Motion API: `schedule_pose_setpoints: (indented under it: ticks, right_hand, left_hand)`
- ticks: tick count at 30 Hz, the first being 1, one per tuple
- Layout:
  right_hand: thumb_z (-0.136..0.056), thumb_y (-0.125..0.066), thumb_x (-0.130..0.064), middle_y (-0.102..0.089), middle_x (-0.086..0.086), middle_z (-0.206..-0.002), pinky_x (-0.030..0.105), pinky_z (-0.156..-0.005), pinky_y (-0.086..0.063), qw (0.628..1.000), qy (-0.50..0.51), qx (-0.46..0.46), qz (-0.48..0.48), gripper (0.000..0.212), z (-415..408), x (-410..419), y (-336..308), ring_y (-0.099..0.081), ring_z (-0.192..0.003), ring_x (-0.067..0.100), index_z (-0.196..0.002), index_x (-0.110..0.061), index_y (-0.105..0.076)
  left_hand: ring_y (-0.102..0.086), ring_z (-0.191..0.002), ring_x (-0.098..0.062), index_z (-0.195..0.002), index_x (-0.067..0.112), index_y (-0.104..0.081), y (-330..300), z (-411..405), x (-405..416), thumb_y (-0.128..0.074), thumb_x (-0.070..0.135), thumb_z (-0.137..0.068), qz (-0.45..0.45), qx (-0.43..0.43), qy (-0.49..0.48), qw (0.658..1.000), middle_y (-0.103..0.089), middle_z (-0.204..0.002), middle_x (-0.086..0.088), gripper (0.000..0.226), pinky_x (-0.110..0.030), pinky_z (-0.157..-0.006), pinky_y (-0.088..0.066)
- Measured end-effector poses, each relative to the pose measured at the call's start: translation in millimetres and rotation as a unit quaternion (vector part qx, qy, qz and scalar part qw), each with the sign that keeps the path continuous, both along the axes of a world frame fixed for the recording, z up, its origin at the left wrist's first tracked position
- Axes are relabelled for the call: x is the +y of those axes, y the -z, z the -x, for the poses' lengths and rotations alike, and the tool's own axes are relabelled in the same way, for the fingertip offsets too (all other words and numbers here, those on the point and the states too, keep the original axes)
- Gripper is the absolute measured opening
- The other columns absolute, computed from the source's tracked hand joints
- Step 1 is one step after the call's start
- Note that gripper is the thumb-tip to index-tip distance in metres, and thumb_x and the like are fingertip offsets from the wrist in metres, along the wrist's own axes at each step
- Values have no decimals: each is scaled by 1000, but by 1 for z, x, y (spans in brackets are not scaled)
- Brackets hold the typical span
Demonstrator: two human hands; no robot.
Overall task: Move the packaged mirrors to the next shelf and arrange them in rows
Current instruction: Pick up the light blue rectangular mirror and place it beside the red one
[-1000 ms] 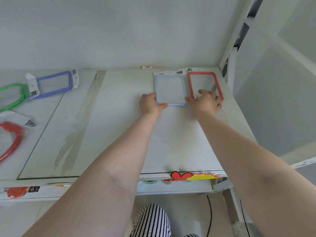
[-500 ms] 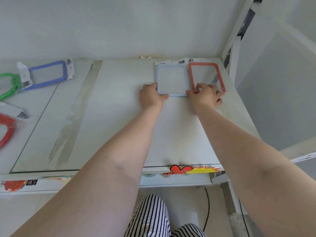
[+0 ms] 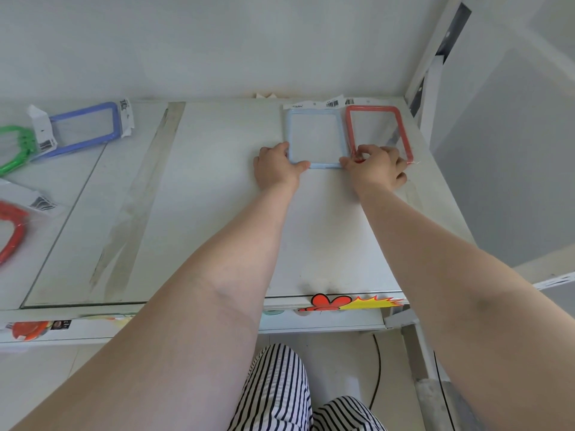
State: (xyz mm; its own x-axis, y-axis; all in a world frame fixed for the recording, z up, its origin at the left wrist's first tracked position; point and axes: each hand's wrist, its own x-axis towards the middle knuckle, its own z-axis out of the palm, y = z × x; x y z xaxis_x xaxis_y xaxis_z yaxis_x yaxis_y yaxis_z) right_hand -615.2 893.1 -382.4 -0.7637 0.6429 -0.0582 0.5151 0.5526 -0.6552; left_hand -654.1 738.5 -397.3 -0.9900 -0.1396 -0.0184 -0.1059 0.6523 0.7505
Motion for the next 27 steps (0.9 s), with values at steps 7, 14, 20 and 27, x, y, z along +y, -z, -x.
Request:
schedule_pose_setpoints:
  ticks: [7, 14, 20, 27]
  right_hand:
    - [-77, -71, -47, -41, -1, -138, 38, -106, -23, 1000, -1, -5, -2, 42, 0, 0, -2, -30, -133, 26, -116, -34, -63]
    - [-81, -68, -47, -44, -2, -140, 38, -107, -24, 1000, 0, 14, -1, 46, -1, 2, -2, -31, -133, 26, -124, -32, -59]
    - [-82, -68, -46, -50, -1, -138, 38, -107, -25, 999, 0, 24, 29, 46, -17, 1, -20, -28, -137, 27, -124, -30, -60]
    - [-81, -71, -41, -60, 3, -119, 42, -100, -45, 989, -66, 18, 130, 47, -68, -25, -59, -41, -126, 27, -124, -23, -60]
  left_hand:
    - [-55, -114, -26, -124, 22, -59, 1, 2, 0, -77, 40, -71, 2, -2, 1, 1000, -59, -122, -7, 59, -29, -99, -42]
    - [-45, -119, -32, -133, 19, -50, -1, -1, 2, -72, 40, -77, 41, 1, 4, 999, -49, -129, -11, 64, -31, -100, -36]
    - [-45, -125, -31, -137, 17, -47, -22, -16, -6, -68, 40, -81, 14, -18, 7, 1000, -49, -133, -11, 64, -33, -102, -38]
    - [-54, -124, -23, -134, 11, -52, -79, -72, -39, -70, 30, -81, -14, -57, 57, 997, -56, -135, -9, 59, -29, -104, -41]
